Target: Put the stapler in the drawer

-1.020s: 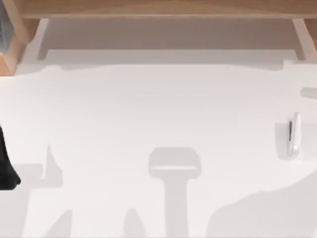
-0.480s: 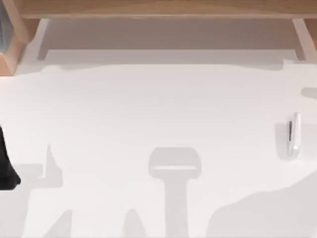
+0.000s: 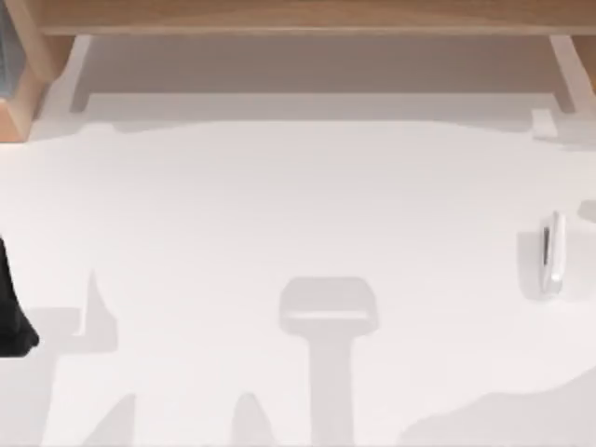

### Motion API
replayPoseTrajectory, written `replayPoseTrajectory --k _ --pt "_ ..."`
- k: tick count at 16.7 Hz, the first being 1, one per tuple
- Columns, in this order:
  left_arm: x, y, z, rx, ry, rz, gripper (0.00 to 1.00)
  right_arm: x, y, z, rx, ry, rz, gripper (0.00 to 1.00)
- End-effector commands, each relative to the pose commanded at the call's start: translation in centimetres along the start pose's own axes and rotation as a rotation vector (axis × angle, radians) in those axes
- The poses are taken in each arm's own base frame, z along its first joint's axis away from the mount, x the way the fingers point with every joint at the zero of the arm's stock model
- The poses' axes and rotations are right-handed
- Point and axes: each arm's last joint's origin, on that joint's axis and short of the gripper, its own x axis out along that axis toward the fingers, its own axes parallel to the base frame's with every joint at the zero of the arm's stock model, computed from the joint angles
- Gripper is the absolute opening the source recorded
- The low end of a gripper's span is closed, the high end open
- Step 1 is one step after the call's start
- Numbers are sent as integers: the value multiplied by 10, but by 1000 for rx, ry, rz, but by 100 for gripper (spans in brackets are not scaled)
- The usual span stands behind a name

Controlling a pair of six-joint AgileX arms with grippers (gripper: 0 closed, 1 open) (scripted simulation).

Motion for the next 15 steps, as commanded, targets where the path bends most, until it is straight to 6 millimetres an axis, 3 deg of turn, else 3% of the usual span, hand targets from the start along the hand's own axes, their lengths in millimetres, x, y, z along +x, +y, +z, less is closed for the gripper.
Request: replayPoseTrajectory --k 3,9,15 --pt "0 0 0 0 0 0 100 -13 0 1 0 0 0 0" --pt "0 0 0 0 0 0 100 -16 -2 -1 -1 -2 -7 0" --pt "0 0 0 0 0 0 100 -68 4 2 8 3 10 0"
